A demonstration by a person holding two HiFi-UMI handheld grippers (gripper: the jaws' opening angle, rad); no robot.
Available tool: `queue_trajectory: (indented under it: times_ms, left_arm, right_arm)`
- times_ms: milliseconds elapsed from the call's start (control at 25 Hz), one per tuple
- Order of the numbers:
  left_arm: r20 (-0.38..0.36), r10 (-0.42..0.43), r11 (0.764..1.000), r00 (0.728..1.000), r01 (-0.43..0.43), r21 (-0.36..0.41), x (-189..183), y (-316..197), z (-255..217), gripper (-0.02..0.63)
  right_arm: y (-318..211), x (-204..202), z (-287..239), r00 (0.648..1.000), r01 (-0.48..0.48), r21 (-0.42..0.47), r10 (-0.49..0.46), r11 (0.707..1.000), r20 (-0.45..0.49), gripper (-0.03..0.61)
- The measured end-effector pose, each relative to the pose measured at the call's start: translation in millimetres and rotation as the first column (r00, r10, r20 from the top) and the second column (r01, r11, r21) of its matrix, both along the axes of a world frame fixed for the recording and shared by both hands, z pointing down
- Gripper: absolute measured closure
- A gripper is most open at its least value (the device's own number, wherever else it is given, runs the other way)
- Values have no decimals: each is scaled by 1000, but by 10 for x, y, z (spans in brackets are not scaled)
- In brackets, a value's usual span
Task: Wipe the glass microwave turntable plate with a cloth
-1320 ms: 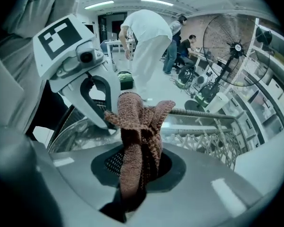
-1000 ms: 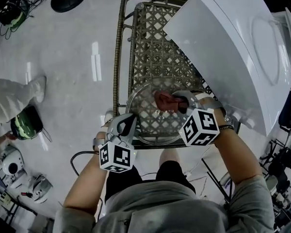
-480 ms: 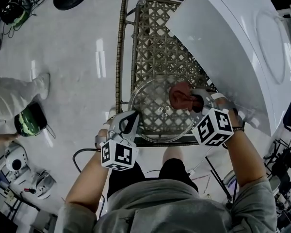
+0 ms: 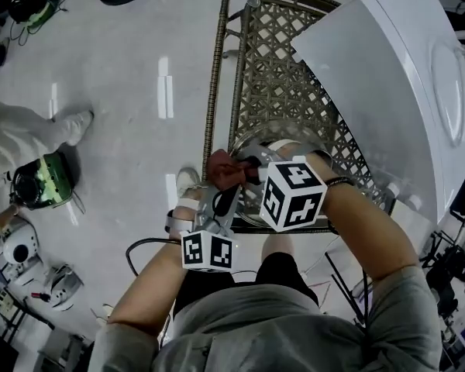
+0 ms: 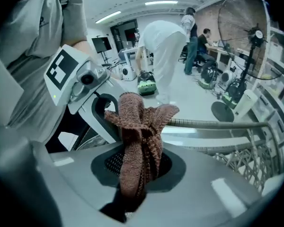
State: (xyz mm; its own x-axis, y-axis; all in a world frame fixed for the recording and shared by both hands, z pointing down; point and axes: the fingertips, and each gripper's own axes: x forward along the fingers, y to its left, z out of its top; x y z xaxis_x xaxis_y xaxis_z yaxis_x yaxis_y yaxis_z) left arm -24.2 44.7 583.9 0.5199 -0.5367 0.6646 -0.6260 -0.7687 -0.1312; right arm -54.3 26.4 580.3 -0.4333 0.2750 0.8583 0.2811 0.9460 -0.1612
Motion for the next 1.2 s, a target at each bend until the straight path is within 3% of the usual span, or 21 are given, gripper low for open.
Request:
queue_trajectory:
  times_ms: [160, 320, 600, 920, 1080, 1200]
  left_arm:
    - [-4, 11, 1000, 1000, -11, -7, -6, 6, 8, 615]
    - [-16, 12, 999, 1000, -12, -38, -16, 9, 26, 615]
    - [-41, -6, 997, 999, 2, -81, -40, -10, 9, 615]
    - [-71, -37, 989, 997, 26, -143, -61, -48, 4, 615]
    - [-95, -52, 984, 994, 35, -175, -49, -71, 2, 615]
    - [-101, -53, 981, 993, 34, -189, -56, -64, -2, 615]
  right_arm:
    - [12, -46, 67, 993, 82, -17, -83, 996, -84, 505]
    - [14, 19, 83, 987, 86, -24, -89, 996, -136, 505]
    - [-91, 784, 46, 974, -37, 27, 42, 999, -222, 505]
    - [-222, 1848, 5, 922, -143, 107, 172, 984, -348, 505]
    - [-250, 2052, -21, 908, -160, 139, 201, 977, -368, 505]
    - [-240, 1961, -50, 924, -152, 160, 197, 975, -327, 505]
